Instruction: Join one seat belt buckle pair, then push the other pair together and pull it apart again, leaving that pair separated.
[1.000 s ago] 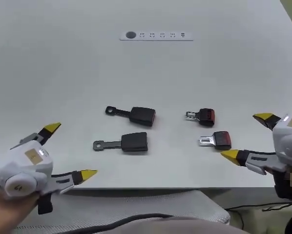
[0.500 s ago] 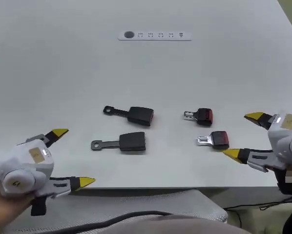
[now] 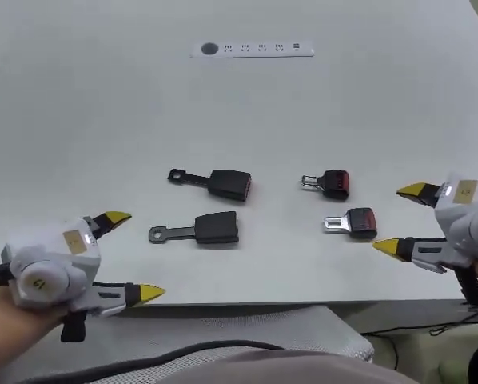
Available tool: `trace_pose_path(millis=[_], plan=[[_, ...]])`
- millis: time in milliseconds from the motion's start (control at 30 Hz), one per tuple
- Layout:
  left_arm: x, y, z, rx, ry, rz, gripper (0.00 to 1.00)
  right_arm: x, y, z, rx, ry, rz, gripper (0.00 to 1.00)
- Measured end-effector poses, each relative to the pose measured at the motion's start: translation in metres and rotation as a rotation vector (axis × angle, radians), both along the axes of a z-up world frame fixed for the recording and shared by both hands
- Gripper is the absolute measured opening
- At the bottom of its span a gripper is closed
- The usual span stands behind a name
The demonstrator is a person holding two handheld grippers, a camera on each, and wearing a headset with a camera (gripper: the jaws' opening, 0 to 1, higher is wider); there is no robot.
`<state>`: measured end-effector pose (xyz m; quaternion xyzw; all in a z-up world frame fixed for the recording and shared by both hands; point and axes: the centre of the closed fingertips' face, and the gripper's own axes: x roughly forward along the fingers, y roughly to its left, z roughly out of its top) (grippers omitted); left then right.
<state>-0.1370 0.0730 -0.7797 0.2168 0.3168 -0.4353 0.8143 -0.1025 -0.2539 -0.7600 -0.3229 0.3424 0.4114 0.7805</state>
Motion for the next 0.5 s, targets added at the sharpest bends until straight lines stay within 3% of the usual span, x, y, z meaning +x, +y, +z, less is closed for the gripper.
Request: trace_pose_path(millis=[33, 167, 267, 400, 500], plan=[[0.003, 0.007, -0.001, -0.009, 0.02, 0.025, 0.75, 0.001, -0.001, -0.001, 0.0, 0.002, 0.003, 0.51], [0.02, 0.034, 0.011, -0.034, 0.009, 0.122, 0.74, 0.001, -0.004, -0.001, 0.004, 0.011, 0.023, 0.5], [0.027, 0.05, 0.02, -0.033, 0.005, 0.15, 0.73, 0.001, -0.008, -0.001, 0.006, 0.018, 0.037, 0.5], [0.033, 0.072, 0.026, -0.039, -0.004, 0.238, 0.72, 0.003, -0.015, -0.002, 0.008, 0.027, 0.053, 0.5], [0.03, 0.087, 0.036, -0.012, -0.029, 0.275, 0.72, 0.004, -0.019, 0.001, 0.009, 0.027, 0.062, 0.5]])
